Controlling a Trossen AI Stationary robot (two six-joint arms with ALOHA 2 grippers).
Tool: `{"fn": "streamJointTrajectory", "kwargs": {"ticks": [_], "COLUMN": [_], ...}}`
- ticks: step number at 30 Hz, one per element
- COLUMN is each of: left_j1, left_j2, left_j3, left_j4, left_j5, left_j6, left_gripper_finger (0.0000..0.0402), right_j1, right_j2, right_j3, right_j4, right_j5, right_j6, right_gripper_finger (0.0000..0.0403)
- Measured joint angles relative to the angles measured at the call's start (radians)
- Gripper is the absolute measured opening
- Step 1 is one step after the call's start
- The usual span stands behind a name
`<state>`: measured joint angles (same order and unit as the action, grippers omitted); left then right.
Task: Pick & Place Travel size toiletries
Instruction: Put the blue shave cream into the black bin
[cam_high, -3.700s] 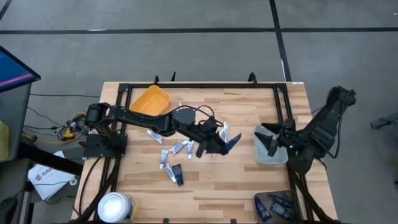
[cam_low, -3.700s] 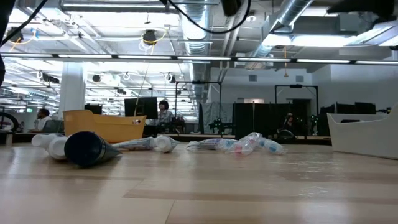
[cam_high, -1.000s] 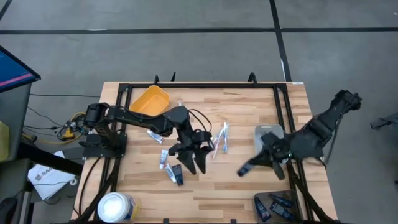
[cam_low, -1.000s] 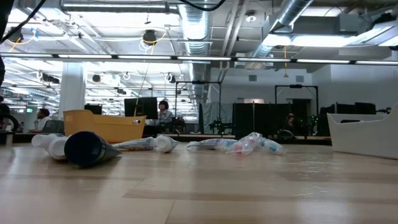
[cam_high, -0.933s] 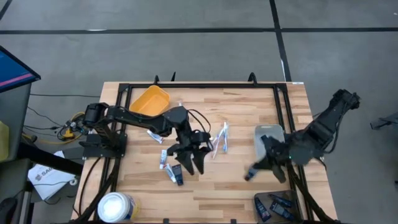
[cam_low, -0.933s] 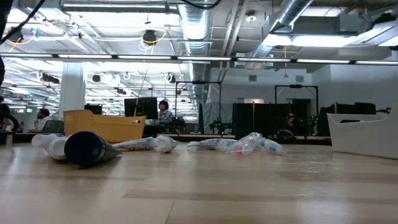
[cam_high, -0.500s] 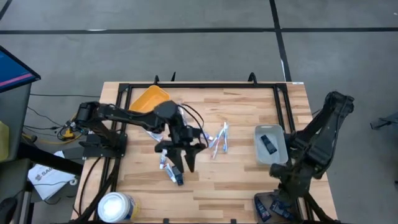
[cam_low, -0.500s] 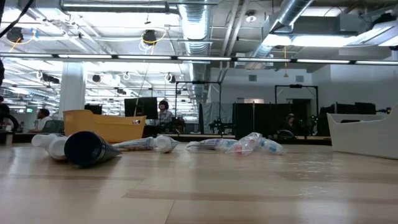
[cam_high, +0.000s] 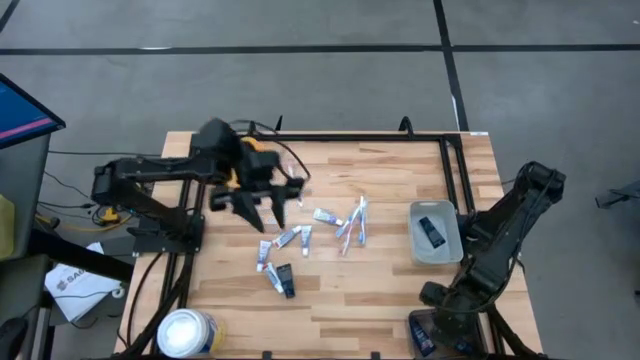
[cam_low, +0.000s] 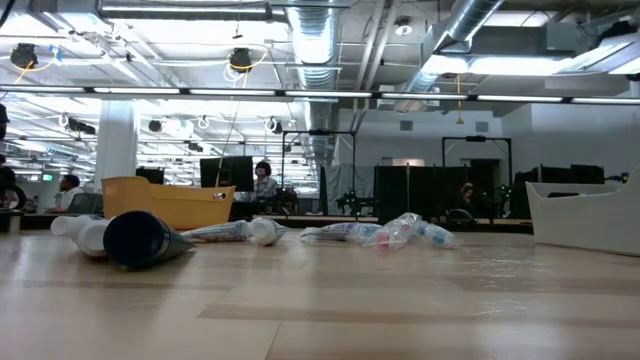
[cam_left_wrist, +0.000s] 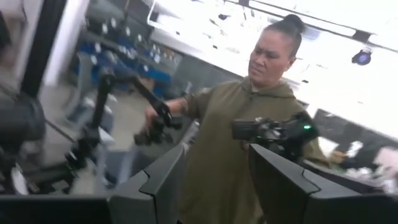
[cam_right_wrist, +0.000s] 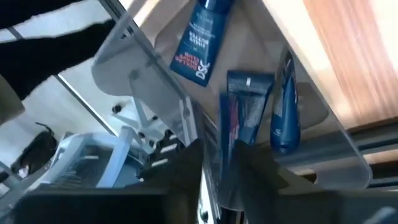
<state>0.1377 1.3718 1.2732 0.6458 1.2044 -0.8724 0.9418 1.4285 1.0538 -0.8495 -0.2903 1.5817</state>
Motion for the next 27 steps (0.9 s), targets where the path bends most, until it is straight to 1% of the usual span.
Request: {"fn": "streamJointTrajectory", "kwargs": {"ticks": [6, 8, 10, 13, 16, 18, 20, 22, 24, 27], "left_j1": [0.063, 0.085, 0.110, 0.160, 0.206, 0.238, 0.267, 0.293, 0.308, 0.325], "left_j2": [-0.098, -0.130, -0.157, -0.193, -0.217, -0.228, -0.234, -0.236, -0.236, -0.235], "left_j3": [0.000, 0.000, 0.000, 0.000, 0.000, 0.000, 0.000, 0.000, 0.000, 0.000], "left_j4": [-0.002, -0.007, -0.011, -0.046, -0.099, -0.152, -0.215, -0.281, -0.337, -0.398], "left_j5": [-0.002, -0.003, -0.004, -0.022, -0.049, -0.059, -0.065, -0.073, -0.075, -0.081], "left_j6": [0.004, 0.004, 0.004, 0.013, 0.070, 0.108, 0.141, 0.188, 0.225, 0.274], "left_gripper_finger": [0.0172, 0.0172, 0.0172, 0.0172, 0.0172, 0.0172, 0.0172, 0.0172, 0.0172, 0.0172], "right_j1": [-0.040, -0.073, -0.116, -0.202, -0.308, -0.388, -0.467, -0.542, -0.608, -0.701], "right_j2": [-0.018, -0.048, -0.094, -0.173, -0.237, -0.261, -0.271, -0.271, -0.268, -0.239], "right_j3": [0.000, 0.000, 0.000, 0.001, 0.001, 0.000, 0.000, 0.000, 0.000, 0.000], "right_j4": [0.001, -0.008, -0.063, -0.211, -0.418, -0.553, -0.648, -0.689, -0.670, -0.640], "right_j5": [0.007, 0.055, 0.118, 0.198, 0.257, 0.288, 0.301, 0.319, 0.346, 0.386], "right_j6": [-0.038, -0.061, -0.063, -0.032, 0.014, 0.032, 0.007, -0.060, -0.144, -0.273], "right_gripper_finger": [0.0185, 0.0211, 0.0228, 0.0235, 0.0227, 0.0220, 0.0214, 0.0213, 0.0216, 0.0233]}}
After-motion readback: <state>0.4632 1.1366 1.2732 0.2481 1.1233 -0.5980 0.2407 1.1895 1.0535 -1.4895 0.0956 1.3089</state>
